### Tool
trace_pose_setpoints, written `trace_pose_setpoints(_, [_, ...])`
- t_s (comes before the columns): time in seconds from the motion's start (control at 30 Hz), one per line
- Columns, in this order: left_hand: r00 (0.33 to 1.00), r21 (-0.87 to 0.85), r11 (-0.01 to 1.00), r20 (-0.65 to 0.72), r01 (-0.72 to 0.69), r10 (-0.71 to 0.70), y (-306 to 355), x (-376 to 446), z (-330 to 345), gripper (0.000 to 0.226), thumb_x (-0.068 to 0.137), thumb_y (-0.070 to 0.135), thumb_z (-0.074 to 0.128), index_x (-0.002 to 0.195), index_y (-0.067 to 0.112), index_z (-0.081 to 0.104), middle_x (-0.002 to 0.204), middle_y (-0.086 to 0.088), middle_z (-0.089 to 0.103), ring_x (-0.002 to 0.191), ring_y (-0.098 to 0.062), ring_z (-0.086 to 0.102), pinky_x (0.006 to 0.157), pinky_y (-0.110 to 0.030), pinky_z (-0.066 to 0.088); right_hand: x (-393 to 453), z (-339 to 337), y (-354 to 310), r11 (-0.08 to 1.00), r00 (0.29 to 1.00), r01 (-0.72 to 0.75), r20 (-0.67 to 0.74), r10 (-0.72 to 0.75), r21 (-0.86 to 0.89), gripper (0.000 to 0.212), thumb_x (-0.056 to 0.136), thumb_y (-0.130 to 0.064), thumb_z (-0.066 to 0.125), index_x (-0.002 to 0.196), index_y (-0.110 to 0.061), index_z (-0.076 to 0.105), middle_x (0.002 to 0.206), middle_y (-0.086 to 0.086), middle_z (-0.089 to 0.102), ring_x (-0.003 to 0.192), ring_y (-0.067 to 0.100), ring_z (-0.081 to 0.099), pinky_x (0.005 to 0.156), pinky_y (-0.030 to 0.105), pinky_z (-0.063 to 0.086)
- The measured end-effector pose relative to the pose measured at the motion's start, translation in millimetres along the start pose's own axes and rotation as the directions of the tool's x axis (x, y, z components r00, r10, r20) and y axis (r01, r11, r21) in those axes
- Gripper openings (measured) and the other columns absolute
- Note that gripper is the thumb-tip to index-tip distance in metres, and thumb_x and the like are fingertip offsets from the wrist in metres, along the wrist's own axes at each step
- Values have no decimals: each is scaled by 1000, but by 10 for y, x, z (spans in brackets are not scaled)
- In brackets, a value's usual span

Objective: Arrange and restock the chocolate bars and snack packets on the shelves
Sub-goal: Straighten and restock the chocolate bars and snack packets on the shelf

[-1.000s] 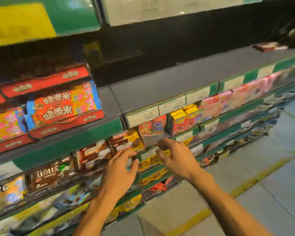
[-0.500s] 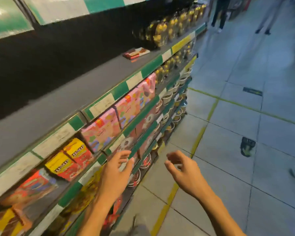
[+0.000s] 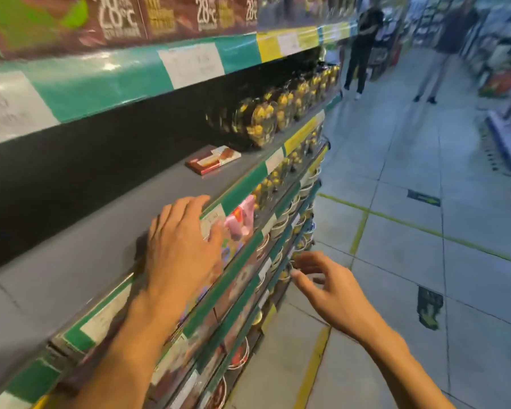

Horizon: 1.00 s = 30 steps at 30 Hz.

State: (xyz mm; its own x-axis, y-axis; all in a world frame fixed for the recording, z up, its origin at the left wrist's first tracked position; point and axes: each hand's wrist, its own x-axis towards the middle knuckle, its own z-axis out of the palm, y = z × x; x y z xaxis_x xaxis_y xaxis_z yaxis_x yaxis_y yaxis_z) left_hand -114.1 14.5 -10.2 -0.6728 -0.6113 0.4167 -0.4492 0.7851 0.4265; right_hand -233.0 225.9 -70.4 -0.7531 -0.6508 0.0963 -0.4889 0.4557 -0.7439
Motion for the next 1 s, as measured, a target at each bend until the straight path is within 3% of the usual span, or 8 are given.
trace_pose_setpoints(0.1, [991,263,964,116,35,-68,-185,310,74,56,97,48,48,146,21,40,146,-2,45,134,-24,40,107,-42,33,517,-103,-213,993,992,119,33,-119,-11,31,94,-49,58,117,-29,60,113,-16,65,103,-1,61,92,31,54])
trace_pose_setpoints(0.2, [984,378,926,157,18,-84,-243,316,155,55,99,51,40,148,26,38,150,3,42,138,-20,36,108,-39,33,990,-214,-459,974,972,229,61,-228,-2,31,95,-44,60,117,-24,61,111,-13,66,101,0,62,88,27,55])
trace_pose_setpoints(0.37, [987,384,920,99,77,-124,-243,381,221,50,100,51,38,148,34,37,149,13,41,137,-11,35,107,-32,35,1996,-190,-835,898,891,440,135,-434,-16,29,94,-37,63,116,-18,61,108,-5,68,98,10,65,87,35,56])
trace_pose_setpoints(0.5, [992,333,937,31,101,-118,-312,477,252,34,94,48,55,123,34,63,118,15,61,113,-13,53,91,-32,44,2675,27,-1089,809,807,576,242,-539,-119,31,91,-29,64,119,-15,59,115,5,66,103,22,63,90,41,53])
trace_pose_setpoints(0.6, [995,276,956,-45,97,-88,-387,490,270,30,81,45,62,101,27,73,94,13,64,90,-14,57,76,-34,50,3035,198,-1171,757,752,630,383,-537,-175,49,91,-25,66,136,-12,51,135,9,57,122,25,55,103,35,44])
trace_pose_setpoints(0.7, [993,244,964,-74,103,-87,-373,483,268,28,79,43,66,99,25,75,94,12,66,87,-14,57,73,-35,52,3285,333,-1136,780,737,595,519,-433,-195,64,92,-23,66,148,-11,37,146,12,47,132,27,47,109,36,38])
trace_pose_setpoints(0.8, [987,231,961,-88,150,-133,-337,496,265,26,81,41,74,104,28,75,101,13,66,93,-11,55,76,-35,52,3447,382,-1093,825,695,537,648,-312,-179,61,95,-23,63,147,-11,35,142,14,49,128,29,51,107,41,44])
trace_pose_setpoints(1.0, [979,224,953,-68,203,-192,-273,512,266,33,86,46,68,116,32,70,114,17,63,104,-4,49,77,-24,40,3586,376,-1105,680,704,638,633,-323,-362,71,77,-56,70,135,-18,51,127,10,58,114,31,56,97,50,50])
